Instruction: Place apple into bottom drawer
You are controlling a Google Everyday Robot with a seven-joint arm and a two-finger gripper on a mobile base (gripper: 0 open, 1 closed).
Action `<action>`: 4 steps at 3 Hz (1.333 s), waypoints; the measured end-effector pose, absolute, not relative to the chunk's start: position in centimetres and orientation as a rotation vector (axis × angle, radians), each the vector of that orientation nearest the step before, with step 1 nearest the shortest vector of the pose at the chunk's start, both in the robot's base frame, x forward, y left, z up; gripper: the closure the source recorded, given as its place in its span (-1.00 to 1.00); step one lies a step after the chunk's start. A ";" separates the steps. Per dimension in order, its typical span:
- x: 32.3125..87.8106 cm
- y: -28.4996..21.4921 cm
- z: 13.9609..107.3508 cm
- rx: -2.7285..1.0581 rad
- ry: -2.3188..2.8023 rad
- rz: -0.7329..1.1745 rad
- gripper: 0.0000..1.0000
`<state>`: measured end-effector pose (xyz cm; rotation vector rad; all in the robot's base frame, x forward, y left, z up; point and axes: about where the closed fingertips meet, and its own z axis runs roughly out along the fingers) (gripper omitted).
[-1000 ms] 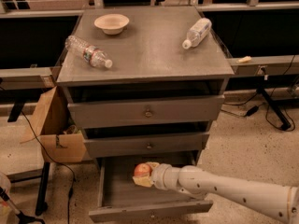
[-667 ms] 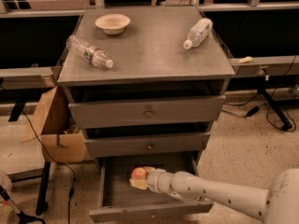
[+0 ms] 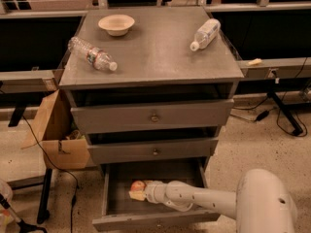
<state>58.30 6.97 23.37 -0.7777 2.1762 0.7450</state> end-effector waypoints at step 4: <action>61.2 6.5 18.4 -0.741 2.226 0.691 -1.00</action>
Offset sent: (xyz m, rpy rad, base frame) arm 0.0339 -0.0091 -0.0682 -0.0717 0.0427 -0.0590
